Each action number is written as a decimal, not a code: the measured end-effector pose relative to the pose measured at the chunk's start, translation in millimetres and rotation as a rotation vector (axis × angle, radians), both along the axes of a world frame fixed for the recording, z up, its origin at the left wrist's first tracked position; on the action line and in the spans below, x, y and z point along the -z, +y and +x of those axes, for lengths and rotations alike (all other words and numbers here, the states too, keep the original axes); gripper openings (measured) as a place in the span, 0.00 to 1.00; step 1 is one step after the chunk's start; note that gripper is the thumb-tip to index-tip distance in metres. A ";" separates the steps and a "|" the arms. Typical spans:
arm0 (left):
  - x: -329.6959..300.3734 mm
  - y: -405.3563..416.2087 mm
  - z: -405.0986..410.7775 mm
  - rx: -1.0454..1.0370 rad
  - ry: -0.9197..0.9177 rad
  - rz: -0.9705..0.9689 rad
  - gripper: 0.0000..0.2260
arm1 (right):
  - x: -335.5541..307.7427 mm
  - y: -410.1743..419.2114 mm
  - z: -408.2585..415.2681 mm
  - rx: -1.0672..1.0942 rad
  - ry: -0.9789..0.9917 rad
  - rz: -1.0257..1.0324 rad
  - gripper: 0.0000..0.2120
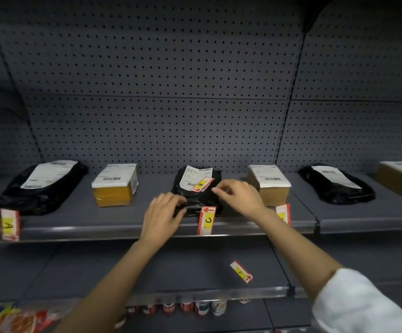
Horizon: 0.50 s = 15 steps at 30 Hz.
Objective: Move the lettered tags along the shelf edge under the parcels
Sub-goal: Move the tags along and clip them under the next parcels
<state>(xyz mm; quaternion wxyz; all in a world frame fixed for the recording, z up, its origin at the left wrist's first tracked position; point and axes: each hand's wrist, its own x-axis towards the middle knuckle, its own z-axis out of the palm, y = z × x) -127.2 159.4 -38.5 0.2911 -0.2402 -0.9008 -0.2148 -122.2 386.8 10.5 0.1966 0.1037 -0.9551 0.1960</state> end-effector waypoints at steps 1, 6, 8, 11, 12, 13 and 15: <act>-7.7 -1.7 -5.9 -0.010 0.019 -0.020 0.11 | -4.0 0.2 -6.5 0.028 0.006 0.003 0.12; -35.2 -1.8 -40.1 -0.006 0.075 -0.097 0.13 | -10.8 -5.2 -45.2 0.110 -0.057 0.060 0.10; -39.4 -0.9 -55.1 0.010 0.072 -0.110 0.12 | -7.9 -7.1 -61.6 0.128 -0.102 0.093 0.13; -40.2 -1.2 -78.1 0.043 0.057 -0.117 0.11 | -2.3 -11.6 -87.7 0.151 -0.185 0.175 0.24; -39.7 -2.2 -85.5 0.051 0.049 -0.107 0.10 | -0.9 -13.1 -96.1 0.160 -0.216 0.205 0.29; -39.2 -3.6 -92.3 0.060 0.039 -0.092 0.10 | 0.7 -14.5 -103.8 0.172 -0.246 0.232 0.32; -38.3 -7.9 -104.3 0.077 0.028 -0.064 0.10 | 2.6 -17.2 -115.4 0.190 -0.297 0.263 0.34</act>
